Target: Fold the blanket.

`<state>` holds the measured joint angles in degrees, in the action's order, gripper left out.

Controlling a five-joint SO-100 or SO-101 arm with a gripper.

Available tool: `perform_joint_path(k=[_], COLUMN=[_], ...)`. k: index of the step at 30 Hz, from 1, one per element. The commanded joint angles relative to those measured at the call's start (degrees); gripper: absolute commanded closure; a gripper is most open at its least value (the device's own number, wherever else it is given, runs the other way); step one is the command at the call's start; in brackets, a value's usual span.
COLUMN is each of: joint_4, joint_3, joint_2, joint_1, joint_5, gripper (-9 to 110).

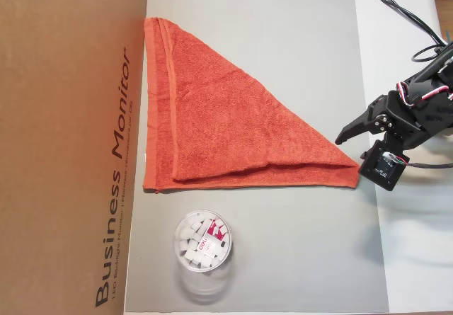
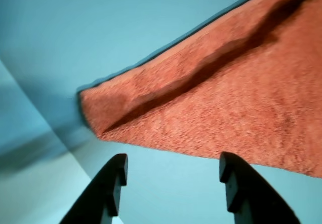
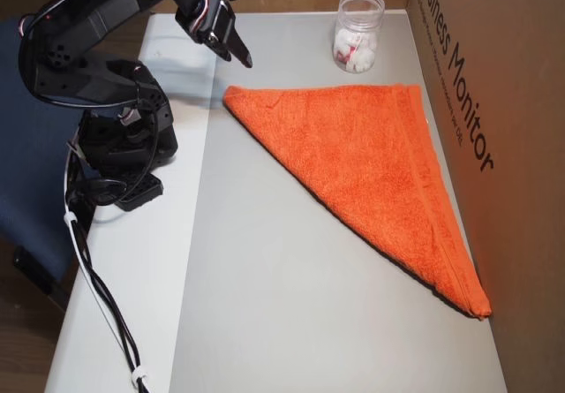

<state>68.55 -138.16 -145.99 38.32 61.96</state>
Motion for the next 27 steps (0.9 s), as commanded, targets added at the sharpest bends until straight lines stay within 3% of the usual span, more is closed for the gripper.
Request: perform_joint_path(k=[1, 10, 14, 27], joint_4=[-0.79, -0.88, -0.88, -17.4], joint_3=[-0.97, -6.68, -9.32, -11.51], joint_2=[-1.23, -0.62, -0.53, 11.07], joint_1=[0.53, 0.62, 0.62, 1.49], joint_5=[-0.53, -0.53, -1.05, -20.13], gripper=[83, 82, 76, 75])
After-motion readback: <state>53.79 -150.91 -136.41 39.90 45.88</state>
